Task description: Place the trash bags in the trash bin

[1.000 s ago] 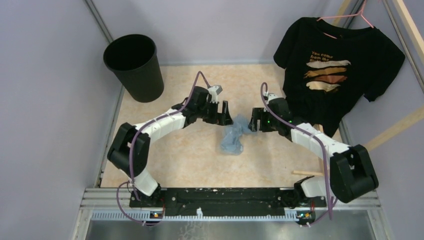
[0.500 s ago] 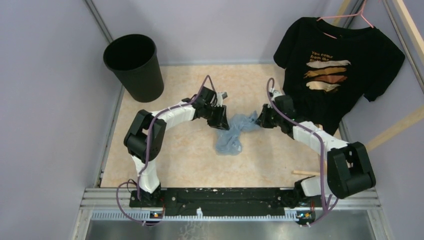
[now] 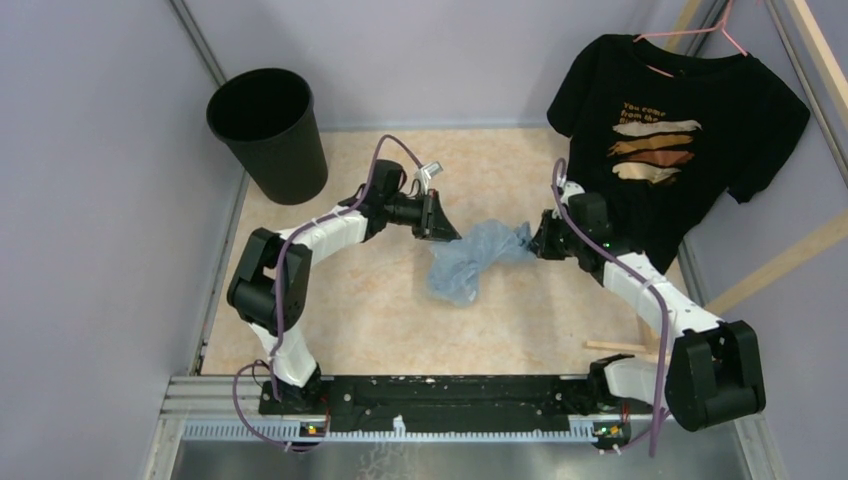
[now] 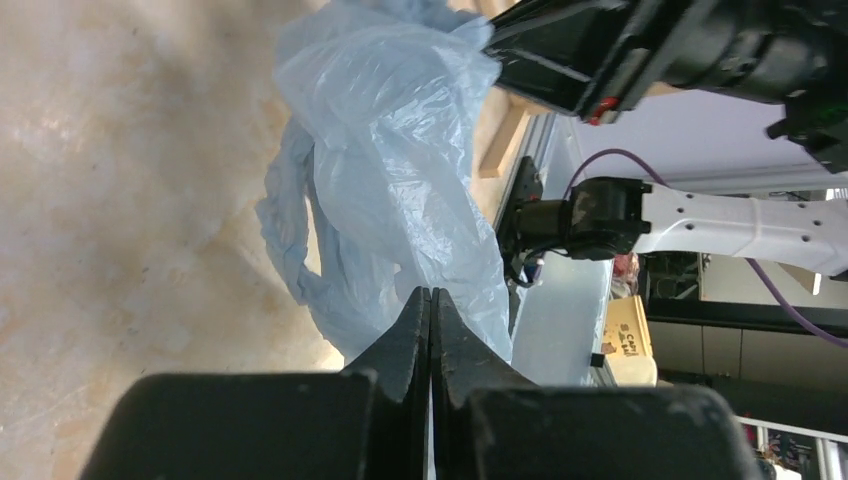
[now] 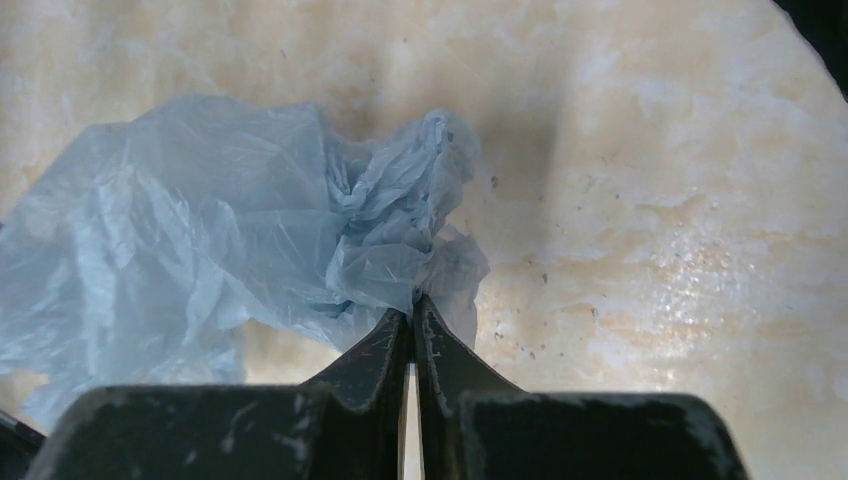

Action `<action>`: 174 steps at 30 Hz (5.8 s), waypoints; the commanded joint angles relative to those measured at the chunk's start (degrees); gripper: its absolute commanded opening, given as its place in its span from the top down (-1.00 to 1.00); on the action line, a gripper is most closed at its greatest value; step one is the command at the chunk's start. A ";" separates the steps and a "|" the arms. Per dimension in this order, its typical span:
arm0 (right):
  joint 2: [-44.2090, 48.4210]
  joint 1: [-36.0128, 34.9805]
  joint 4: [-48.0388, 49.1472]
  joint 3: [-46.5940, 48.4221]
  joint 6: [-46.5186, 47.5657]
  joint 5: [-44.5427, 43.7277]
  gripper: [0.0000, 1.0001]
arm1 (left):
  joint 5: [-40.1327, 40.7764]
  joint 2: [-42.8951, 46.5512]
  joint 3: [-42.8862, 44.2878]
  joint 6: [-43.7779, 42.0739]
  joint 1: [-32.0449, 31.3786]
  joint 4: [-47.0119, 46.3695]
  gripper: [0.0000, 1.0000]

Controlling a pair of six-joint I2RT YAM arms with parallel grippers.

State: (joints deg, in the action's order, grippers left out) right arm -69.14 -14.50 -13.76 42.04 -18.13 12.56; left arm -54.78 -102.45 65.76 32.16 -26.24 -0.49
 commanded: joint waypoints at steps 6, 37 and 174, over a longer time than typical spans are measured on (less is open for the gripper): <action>3.62 -0.62 -6.37 3.11 3.35 -7.45 0.69 | -3.93 7.88 -2.98 3.32 2.36 -11.22 1.00; -26.90 -66.29 -8.53 28.16 23.03 -77.04 -0.59 | -5.74 4.85 -3.97 9.82 5.10 -14.20 1.00; 20.74 -2.62 9.29 -21.24 -15.41 3.64 1.00 | 52.29 20.70 12.14 8.00 -34.77 24.70 -0.97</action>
State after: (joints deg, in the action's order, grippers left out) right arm -44.84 -20.93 -0.47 21.78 -36.45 16.99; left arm 11.42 -91.50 84.33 39.90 -60.01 37.23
